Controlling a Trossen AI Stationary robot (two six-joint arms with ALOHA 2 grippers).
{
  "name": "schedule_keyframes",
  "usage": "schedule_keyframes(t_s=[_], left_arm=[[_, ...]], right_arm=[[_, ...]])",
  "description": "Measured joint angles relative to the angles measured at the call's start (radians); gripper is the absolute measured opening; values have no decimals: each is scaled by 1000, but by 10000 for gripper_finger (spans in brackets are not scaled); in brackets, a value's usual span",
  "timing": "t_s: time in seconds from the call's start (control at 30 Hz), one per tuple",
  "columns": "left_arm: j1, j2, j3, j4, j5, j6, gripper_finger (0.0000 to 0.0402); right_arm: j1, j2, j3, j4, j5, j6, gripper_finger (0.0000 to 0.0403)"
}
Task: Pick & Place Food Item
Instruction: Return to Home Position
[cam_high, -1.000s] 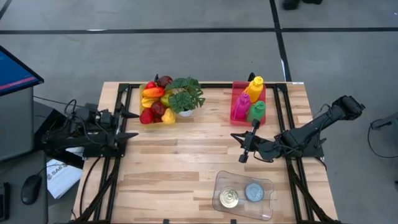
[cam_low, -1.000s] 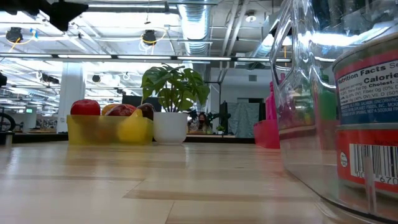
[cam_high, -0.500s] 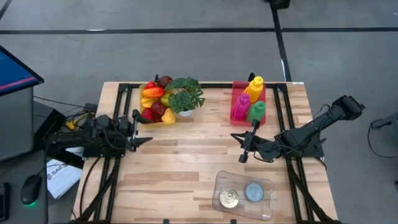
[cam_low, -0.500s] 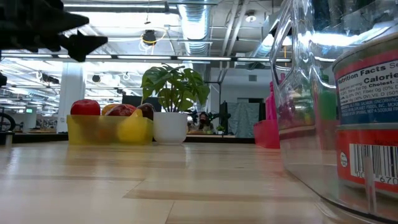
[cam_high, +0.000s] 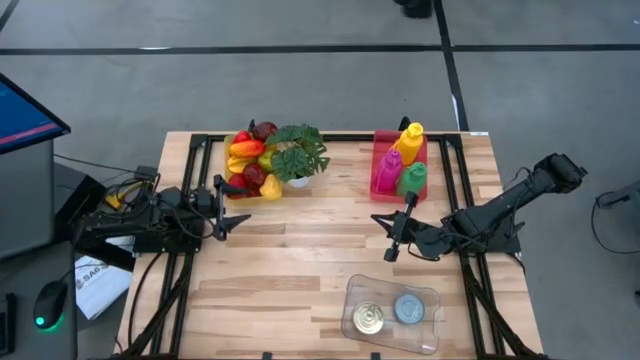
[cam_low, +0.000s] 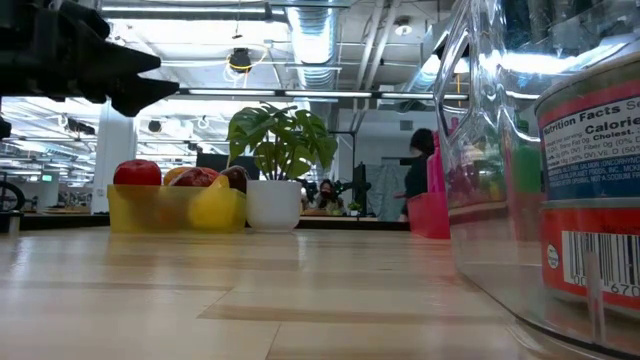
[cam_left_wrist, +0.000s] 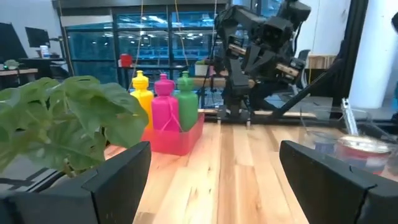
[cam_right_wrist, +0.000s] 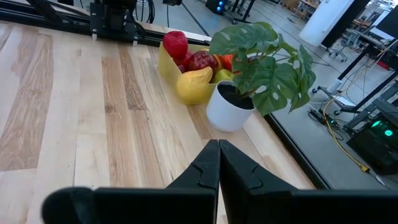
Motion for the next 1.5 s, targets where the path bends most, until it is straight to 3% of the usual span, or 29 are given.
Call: schedule_keyframes(t_s=[0.77, 0.9, 1.0, 1.17, 1.3, 1.5], left_arm=[[0, 5, 0, -33, -20, -15, 346], [0, 5, 0, -32, -20, -15, 346], [0, 5, 0, -31, -19, -15, 346], [0, 5, 0, -30, -17, -15, 346], [0, 5, 0, -29, -17, -15, 346], [0, 5, 0, -29, -17, -16, 346]], right_arm=[[0, 0, 0, 2, 0, 0, 0], [-35, 0, 0, 50, -11, -99, 0], [-91, 0, 0, 129, -95, -184, 0], [-218, -2, 0, 194, -340, -227, 0], [-319, -45, 0, 156, -484, -202, 0], [-459, -220, -1, 25, -722, -131, 0]])
